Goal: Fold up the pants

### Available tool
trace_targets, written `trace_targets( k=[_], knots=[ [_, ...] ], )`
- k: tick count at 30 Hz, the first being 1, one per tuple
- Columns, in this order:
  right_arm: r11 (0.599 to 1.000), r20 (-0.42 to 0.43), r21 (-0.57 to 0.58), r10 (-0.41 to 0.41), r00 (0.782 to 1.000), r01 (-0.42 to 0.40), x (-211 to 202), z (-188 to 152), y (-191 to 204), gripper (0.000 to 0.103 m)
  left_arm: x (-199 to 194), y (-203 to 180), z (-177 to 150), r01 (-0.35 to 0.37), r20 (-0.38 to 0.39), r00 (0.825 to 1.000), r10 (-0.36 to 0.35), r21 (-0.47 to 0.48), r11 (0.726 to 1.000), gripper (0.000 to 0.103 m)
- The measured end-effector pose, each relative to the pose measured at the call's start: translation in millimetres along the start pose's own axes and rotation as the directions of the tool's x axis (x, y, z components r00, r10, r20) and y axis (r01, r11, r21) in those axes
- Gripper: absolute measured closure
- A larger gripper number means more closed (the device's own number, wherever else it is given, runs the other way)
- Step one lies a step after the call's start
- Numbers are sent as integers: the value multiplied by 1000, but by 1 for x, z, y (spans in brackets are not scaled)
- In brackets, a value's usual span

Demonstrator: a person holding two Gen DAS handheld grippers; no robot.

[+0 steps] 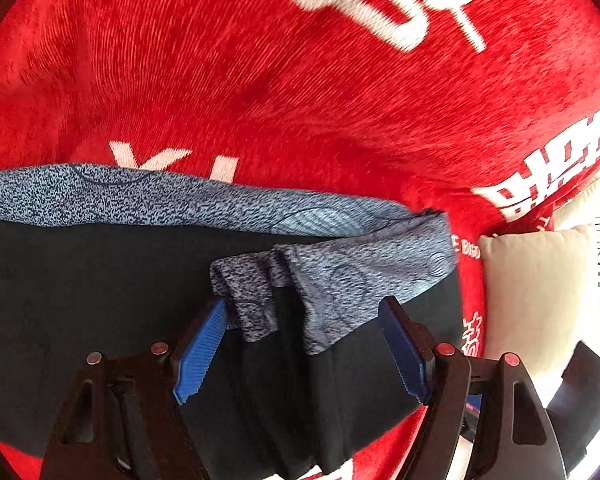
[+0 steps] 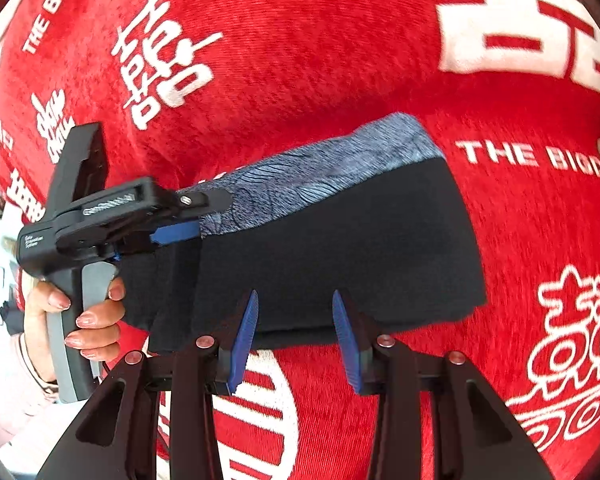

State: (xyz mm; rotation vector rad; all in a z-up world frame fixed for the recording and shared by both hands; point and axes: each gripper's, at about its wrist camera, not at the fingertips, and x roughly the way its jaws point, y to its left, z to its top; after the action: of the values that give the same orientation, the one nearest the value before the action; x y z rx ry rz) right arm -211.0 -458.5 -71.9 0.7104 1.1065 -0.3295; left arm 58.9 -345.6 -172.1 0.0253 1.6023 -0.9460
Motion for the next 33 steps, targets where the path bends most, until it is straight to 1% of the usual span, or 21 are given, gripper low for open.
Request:
trace_targets(
  k=[2,3,4,5,6,8,10,11,14,16,19,21,22,24,25,26,28,29,31,32,33],
  knots=[
    [1000,0,-15,3,1000,-3,4,3,4,60,4,0,0,-6,-5,1000,6,-1,1000,25],
    [1000,-6,-21,10,1000,-10,9,5,5,60,6,0,1,-11,0,1000,11,1,1000,27],
    [1000,-14,-23,11,1000,-11,13,5,6,60,8,-2,1,-19,8,1000,19,5,1000,47],
    [1000,-23,-25,10,1000,-11,18,5,6,60,10,-5,2,-30,10,1000,30,15,999,62],
    [1000,-38,-26,7,999,-8,24,5,7,60,14,-8,3,-36,-1,999,36,23,999,82],
    [1000,-53,-28,-1,999,-1,30,3,8,61,15,-14,2,-31,14,999,30,37,999,90],
    [1000,-55,-30,0,998,-2,33,3,10,61,8,-24,1,0,49,999,-3,59,998,91],
    [1000,-53,-30,2,999,-4,33,4,11,61,3,-27,1,30,65,997,-34,62,998,91],
    [1000,-47,-28,11,999,-12,32,6,15,61,-12,-42,9,77,97,992,-84,74,994,91],
    [1000,-43,-15,21,999,-21,33,11,19,61,-18,-49,17,90,104,990,-99,87,992,91],
    [999,-28,11,46,999,-46,41,23,27,61,-27,-56,27,82,130,987,-97,117,990,91],
    [998,-39,11,55,998,-55,52,29,36,61,-24,-53,28,54,127,989,-70,121,991,91],
    [999,-70,5,52,996,-52,64,30,41,61,-20,-48,24,26,114,993,-40,121,992,91],
    [998,-116,9,56,992,-55,81,28,45,62,-6,-31,16,-66,93,994,54,127,990,90],
    [998,-136,6,60,989,-60,88,25,46,62,-3,-25,12,-103,93,991,92,123,987,90],
    [998,-134,-6,55,989,-57,88,21,48,62,-2,-16,5,-125,99,989,114,105,987,89],
    [997,-125,-32,66,990,-71,80,14,49,61,-4,-6,-3,-147,92,986,141,63,987,88],
    [997,-121,-33,71,990,-76,76,12,48,61,-7,0,-8,-168,84,983,164,43,985,88],
    [996,-105,-24,87,991,-90,59,6,40,61,-16,6,-17,-187,87,979,185,19,982,88],
    [997,-96,-21,75,993,-77,52,4,35,61,-21,7,-21,-193,91,977,191,10,981,88],
    [999,-74,-20,34,997,-36,41,-1,27,61,-27,6,-27,-198,95,976,197,8,980,88]
  ],
)
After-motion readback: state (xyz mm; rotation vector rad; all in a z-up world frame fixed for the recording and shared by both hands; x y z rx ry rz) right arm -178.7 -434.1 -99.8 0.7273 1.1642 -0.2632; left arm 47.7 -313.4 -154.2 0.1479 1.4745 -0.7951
